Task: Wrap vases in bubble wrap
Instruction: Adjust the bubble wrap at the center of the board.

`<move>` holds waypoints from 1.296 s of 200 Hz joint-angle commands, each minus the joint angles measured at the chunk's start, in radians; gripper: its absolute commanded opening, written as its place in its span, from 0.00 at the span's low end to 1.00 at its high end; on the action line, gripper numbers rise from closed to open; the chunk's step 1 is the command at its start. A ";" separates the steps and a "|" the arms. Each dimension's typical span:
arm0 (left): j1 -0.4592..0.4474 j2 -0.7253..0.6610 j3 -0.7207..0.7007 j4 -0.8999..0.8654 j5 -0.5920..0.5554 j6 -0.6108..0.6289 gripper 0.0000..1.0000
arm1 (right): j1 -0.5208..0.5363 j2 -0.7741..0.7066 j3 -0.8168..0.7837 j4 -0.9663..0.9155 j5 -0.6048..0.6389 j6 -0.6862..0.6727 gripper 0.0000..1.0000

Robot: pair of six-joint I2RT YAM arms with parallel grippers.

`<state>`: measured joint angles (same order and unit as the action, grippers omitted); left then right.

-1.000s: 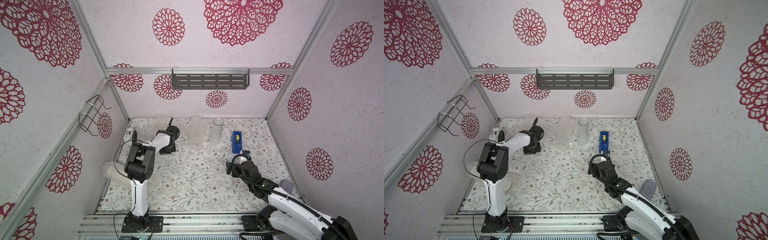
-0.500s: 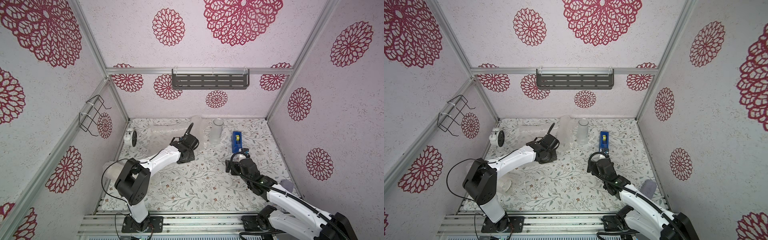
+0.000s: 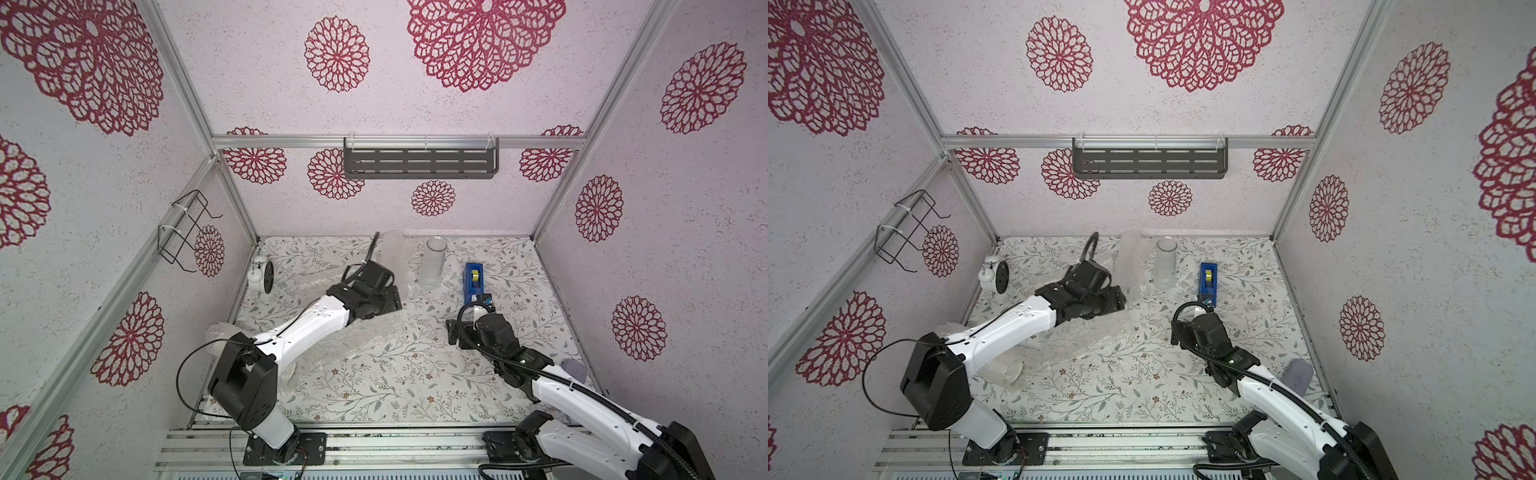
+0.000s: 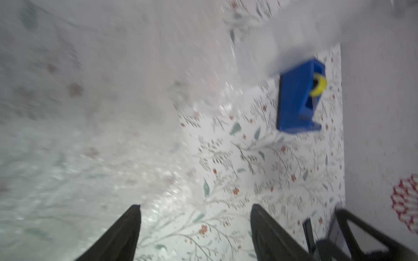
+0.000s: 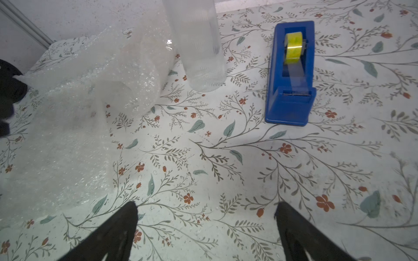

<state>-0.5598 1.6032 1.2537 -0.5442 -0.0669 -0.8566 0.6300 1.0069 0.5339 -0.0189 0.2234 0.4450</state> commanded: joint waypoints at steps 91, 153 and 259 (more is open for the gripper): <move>0.421 0.447 0.218 0.113 0.140 0.150 0.76 | 0.284 0.646 0.485 0.083 -0.193 -0.073 0.90; 0.472 0.617 0.425 0.095 0.131 0.130 0.76 | 0.290 0.899 0.631 -0.005 -0.181 -0.039 0.89; 0.456 0.595 0.319 0.038 0.006 0.088 0.76 | 0.306 0.707 0.298 0.122 -0.192 0.026 0.82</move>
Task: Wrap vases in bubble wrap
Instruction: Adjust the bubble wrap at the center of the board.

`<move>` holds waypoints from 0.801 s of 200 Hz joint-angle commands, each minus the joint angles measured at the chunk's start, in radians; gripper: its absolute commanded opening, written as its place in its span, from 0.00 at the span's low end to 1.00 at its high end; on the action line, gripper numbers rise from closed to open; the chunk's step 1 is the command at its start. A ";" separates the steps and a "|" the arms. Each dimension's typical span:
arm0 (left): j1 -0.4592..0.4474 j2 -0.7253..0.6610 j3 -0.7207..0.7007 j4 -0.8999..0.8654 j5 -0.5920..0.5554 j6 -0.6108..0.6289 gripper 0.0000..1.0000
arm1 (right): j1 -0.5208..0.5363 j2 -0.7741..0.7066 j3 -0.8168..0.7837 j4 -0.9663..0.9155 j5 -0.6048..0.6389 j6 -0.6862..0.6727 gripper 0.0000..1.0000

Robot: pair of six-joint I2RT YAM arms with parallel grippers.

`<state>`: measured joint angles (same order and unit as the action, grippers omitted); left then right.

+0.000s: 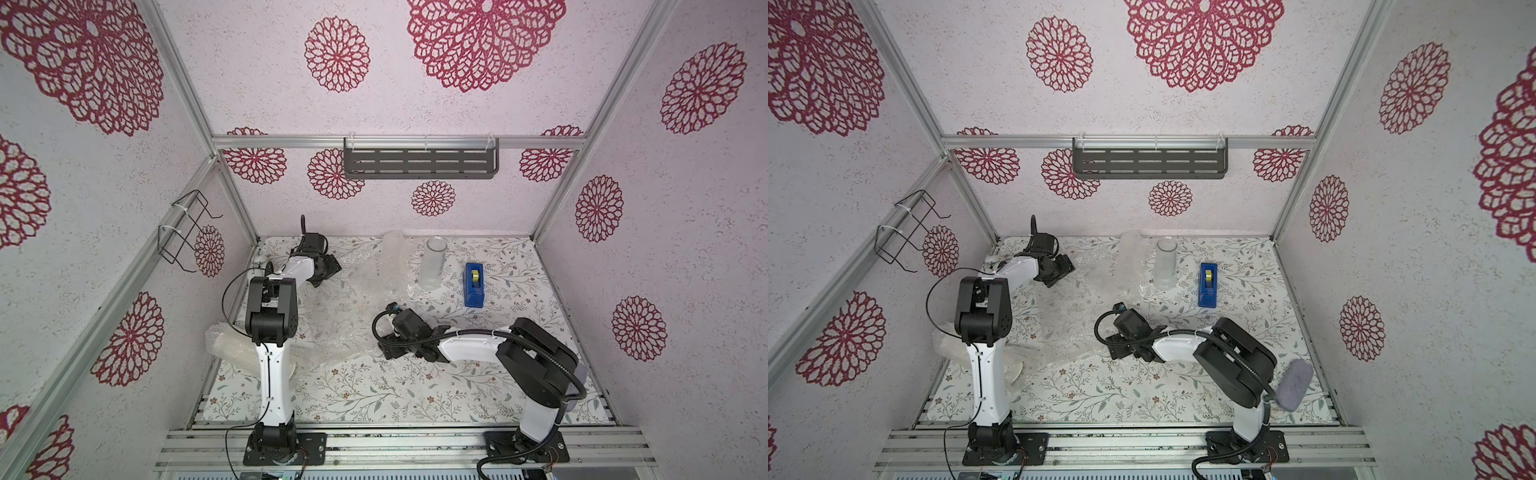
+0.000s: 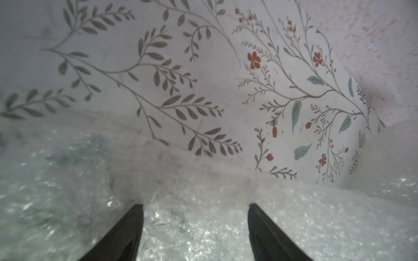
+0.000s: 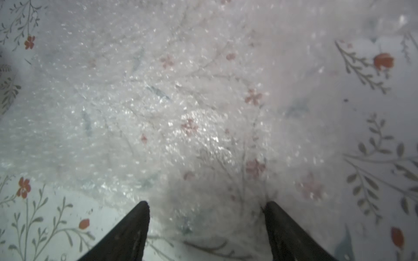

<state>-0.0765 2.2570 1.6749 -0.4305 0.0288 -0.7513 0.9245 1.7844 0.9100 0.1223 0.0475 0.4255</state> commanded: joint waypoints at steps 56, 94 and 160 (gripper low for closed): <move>-0.103 -0.281 -0.391 -0.034 -0.223 -0.044 0.78 | 0.104 -0.316 -0.235 0.084 0.086 0.057 0.82; -0.141 -0.350 -0.333 -0.035 -0.231 -0.008 0.78 | 0.068 -0.334 -0.168 0.009 0.260 0.000 0.85; -0.181 -0.149 -0.159 -0.001 -0.080 0.005 0.78 | -0.017 -0.177 -0.017 -0.037 0.169 -0.004 0.85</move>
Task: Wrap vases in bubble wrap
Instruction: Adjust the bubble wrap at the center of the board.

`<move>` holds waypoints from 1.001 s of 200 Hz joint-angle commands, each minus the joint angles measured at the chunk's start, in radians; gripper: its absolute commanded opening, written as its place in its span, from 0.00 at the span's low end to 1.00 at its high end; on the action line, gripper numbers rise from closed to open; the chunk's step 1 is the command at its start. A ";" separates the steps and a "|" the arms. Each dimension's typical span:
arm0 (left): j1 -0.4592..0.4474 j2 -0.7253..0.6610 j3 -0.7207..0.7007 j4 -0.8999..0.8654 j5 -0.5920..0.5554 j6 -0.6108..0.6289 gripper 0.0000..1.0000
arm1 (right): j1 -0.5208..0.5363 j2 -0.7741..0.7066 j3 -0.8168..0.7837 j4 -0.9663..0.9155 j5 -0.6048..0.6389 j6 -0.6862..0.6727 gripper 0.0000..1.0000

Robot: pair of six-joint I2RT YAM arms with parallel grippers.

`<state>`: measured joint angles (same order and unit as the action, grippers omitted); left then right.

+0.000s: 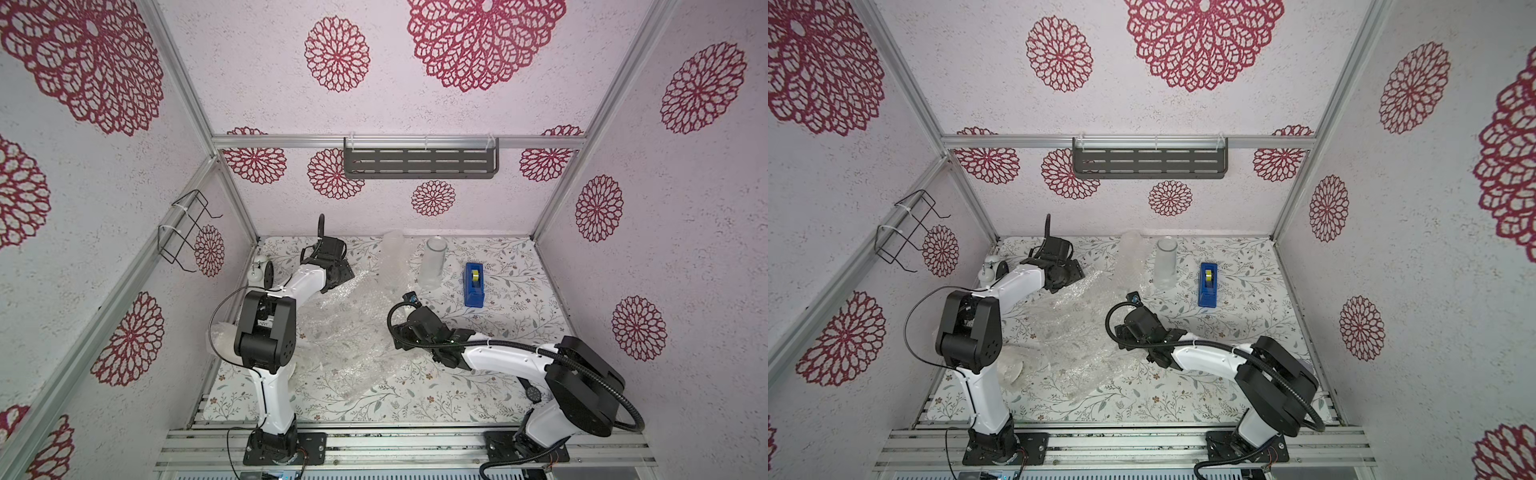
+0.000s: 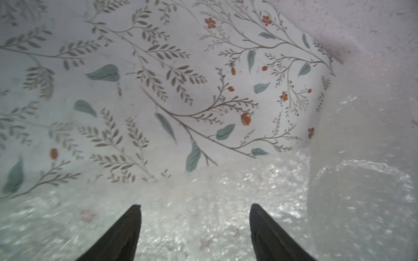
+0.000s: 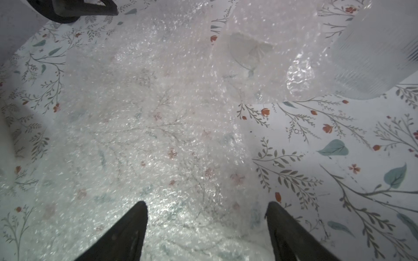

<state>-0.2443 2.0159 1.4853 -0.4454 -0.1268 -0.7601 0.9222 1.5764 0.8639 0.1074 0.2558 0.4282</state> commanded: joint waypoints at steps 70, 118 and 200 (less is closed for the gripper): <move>-0.013 0.285 0.196 -0.059 0.102 0.079 0.76 | 0.065 0.193 0.028 0.074 -0.133 0.093 0.78; -0.017 0.262 0.216 -0.101 0.135 0.091 0.77 | 0.093 -0.015 -0.106 0.165 -0.046 0.080 0.82; -0.068 -0.134 0.120 -0.148 0.244 0.098 0.98 | -0.185 -0.292 -0.174 0.333 0.163 -0.360 0.97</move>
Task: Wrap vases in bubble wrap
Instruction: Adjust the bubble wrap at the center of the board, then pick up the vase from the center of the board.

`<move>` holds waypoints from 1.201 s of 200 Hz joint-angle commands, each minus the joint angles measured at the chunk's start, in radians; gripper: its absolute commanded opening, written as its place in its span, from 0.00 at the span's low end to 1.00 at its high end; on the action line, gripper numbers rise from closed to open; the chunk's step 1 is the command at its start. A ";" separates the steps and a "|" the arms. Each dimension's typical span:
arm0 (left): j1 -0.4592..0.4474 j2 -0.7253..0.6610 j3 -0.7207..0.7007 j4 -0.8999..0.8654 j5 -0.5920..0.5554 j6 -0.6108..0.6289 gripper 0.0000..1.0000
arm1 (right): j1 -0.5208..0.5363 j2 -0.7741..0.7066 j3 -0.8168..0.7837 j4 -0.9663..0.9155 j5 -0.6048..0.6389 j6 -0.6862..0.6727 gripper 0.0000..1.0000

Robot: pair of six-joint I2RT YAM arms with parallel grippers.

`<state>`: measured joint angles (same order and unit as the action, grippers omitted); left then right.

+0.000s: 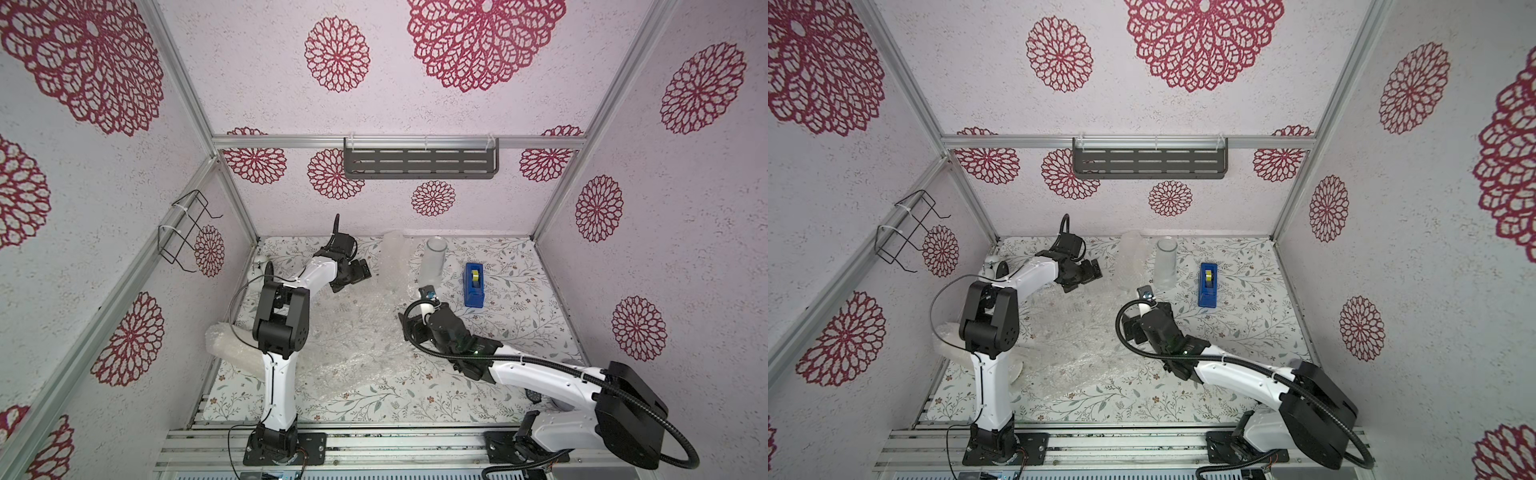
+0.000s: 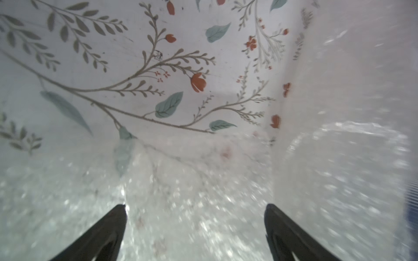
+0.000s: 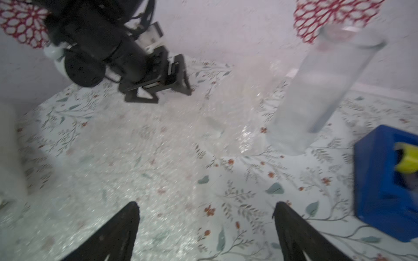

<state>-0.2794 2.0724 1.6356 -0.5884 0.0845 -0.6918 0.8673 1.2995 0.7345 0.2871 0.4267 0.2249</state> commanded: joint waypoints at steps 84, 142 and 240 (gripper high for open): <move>-0.055 -0.696 -0.699 0.322 -0.070 -0.073 0.98 | -0.470 0.343 0.036 0.662 -0.497 -0.258 0.98; -0.064 -0.615 -0.804 0.424 -0.039 -0.102 0.98 | -0.533 0.598 0.153 0.891 -0.630 -0.248 0.98; 0.011 -0.162 -0.429 0.394 0.059 -0.153 0.96 | -0.539 0.796 0.344 0.876 -0.593 -0.201 0.94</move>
<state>-0.2764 1.8290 1.1137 -0.2043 0.0963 -0.8097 0.3317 2.0754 1.0317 1.1034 -0.1780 0.0006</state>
